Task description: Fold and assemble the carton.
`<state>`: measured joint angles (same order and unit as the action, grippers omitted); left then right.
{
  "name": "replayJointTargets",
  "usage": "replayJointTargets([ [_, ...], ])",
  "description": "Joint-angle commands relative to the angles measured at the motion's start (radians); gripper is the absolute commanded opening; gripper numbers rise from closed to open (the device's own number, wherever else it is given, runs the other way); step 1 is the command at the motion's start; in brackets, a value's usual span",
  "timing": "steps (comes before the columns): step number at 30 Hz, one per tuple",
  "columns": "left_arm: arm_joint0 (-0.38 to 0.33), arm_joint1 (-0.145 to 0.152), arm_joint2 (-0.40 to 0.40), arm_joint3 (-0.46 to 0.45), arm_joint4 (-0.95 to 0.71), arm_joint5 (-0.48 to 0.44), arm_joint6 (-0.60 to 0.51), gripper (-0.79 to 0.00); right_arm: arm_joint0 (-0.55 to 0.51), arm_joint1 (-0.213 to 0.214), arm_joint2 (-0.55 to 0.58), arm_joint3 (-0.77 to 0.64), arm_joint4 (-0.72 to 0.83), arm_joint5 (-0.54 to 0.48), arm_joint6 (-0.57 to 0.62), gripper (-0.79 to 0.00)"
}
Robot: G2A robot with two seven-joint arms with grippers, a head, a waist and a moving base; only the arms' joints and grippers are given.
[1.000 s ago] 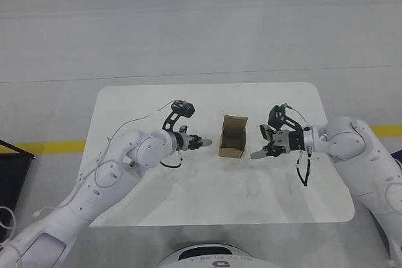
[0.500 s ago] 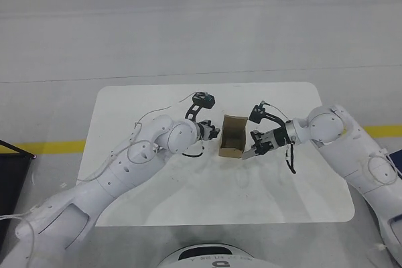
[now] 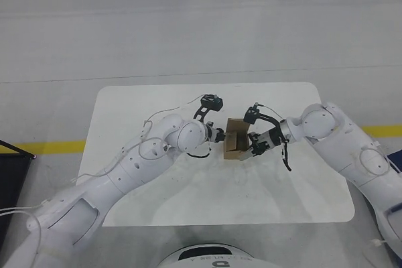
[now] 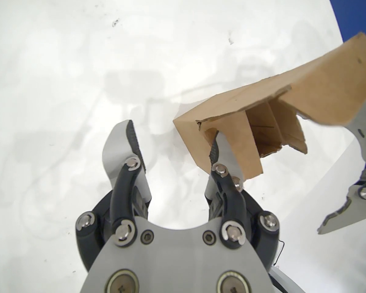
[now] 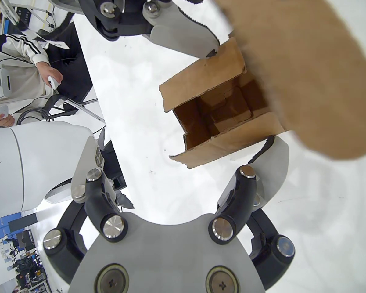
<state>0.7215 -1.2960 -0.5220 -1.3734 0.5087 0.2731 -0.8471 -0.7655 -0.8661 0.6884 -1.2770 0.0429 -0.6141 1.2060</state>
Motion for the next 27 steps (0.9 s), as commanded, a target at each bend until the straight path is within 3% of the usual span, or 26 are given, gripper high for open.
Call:
replayJointTargets([
  [1, 0.012, 0.002, -0.018, -0.008, -0.017, -0.008, -0.006, -0.16, 0.002, 0.0, -0.009, 0.0, 0.003, -0.003, -0.003, 0.0],
  [5, 0.026, 0.007, -0.038, -0.03, 0.005, -0.005, -0.016, -0.154, 0.0, 0.003, -0.02, -0.006, 0.006, -0.005, -0.005, 0.0],
  [8, 0.033, 0.006, -0.034, -0.042, 0.033, 0.0, -0.03, -0.215, 0.0, 0.006, -0.029, -0.011, 0.007, -0.003, -0.003, 0.0],
  [15, 0.037, -0.009, -0.022, -0.038, 0.063, 0.009, -0.045, -0.265, -0.003, 0.012, -0.037, -0.017, 0.007, -0.01, -0.01, 0.0],
  [23, 0.027, -0.026, -0.014, -0.026, 0.099, 0.003, -0.072, -0.588, -0.005, 0.022, -0.04, -0.031, 0.004, -0.026, -0.026, 0.0],
  [25, 0.024, -0.027, -0.019, -0.031, 0.106, 0.006, -0.081, -0.785, -0.009, 0.027, -0.035, -0.037, 0.002, -0.043, -0.043, 0.0],
  [27, 0.022, -0.028, -0.025, -0.041, 0.12, 0.013, -0.09, -0.785, -0.015, 0.034, -0.028, -0.048, -0.005, -0.066, -0.066, 0.0],
])
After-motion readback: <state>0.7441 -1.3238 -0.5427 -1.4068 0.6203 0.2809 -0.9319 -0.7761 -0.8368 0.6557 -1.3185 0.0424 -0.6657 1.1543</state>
